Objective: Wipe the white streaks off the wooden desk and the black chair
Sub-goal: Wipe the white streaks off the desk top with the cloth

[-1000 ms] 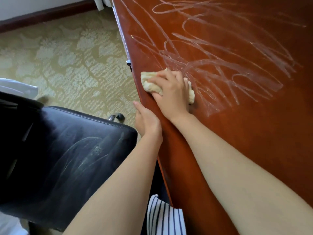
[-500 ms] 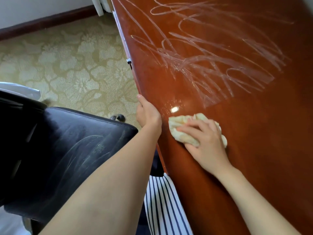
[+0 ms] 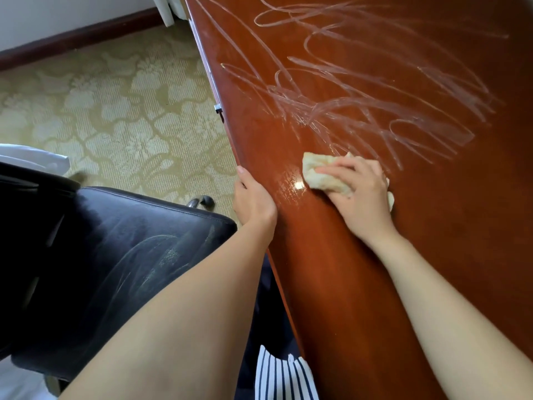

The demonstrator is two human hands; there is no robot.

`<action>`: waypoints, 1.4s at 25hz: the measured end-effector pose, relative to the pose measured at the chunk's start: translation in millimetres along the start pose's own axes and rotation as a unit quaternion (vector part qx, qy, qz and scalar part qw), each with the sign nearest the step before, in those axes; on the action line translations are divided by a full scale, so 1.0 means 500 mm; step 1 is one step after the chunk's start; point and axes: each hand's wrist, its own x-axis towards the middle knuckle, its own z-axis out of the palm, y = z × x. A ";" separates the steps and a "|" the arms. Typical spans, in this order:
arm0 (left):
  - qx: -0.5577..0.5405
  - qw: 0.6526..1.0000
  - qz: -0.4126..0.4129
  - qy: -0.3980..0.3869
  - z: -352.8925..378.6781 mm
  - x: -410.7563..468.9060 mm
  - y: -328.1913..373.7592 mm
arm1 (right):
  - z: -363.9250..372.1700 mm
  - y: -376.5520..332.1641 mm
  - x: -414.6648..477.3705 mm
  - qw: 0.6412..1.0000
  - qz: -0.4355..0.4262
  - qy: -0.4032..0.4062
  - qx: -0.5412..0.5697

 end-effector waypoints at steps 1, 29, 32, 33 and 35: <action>0.005 1.000 0.008 0.001 0.000 0.003 -0.001 | 0.002 -0.001 0.034 1.000 0.017 -0.001 0.004; -0.177 0.980 -0.060 -0.070 -0.004 0.022 -0.026 | 0.088 -0.100 0.063 0.986 -0.125 -0.103 0.024; -0.145 0.988 -0.050 -0.027 -0.007 0.005 -0.008 | 0.144 -0.141 0.136 0.988 -0.137 -0.064 0.031; -0.129 0.991 -0.044 -0.015 -0.007 0.002 -0.001 | 0.159 -0.151 0.150 0.989 -0.132 -0.051 0.037; -0.096 0.995 -0.033 -0.002 -0.007 -0.002 0.009 | 0.174 -0.160 0.162 0.991 -0.123 -0.030 0.043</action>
